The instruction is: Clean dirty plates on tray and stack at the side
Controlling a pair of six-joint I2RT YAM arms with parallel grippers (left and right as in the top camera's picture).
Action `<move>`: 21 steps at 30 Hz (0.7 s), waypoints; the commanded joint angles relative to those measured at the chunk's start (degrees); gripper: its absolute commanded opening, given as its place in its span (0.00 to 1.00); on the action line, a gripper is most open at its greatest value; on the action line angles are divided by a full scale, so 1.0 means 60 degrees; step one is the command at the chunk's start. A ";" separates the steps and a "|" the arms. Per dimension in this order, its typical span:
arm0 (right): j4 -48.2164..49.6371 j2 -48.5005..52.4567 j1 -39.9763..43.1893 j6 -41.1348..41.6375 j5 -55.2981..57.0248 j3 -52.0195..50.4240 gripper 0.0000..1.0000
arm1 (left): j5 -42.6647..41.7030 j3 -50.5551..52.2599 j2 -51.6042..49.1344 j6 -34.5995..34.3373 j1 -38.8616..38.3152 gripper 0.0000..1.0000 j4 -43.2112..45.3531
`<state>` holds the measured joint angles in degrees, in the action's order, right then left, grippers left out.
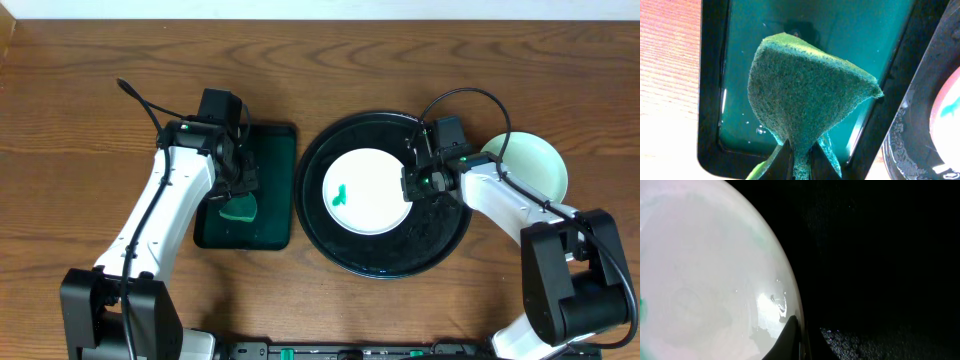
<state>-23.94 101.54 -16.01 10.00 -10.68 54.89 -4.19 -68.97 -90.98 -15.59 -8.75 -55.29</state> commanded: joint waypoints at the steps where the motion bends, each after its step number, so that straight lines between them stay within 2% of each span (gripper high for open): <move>1: -0.0007 0.0080 -0.0098 -0.0062 -0.0029 -0.0066 0.02 | 0.0018 0.0084 -0.0004 0.0058 -0.0004 0.07 -0.0004; 21: 0.0142 0.0058 -0.0095 0.0328 -0.0066 -0.0022 0.01 | 0.0025 0.0084 -0.0004 0.0058 -0.0004 0.07 0.0131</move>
<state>-23.33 101.54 -16.01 10.72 -10.90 54.89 -4.19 -68.97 -90.98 -15.59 -8.75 -54.94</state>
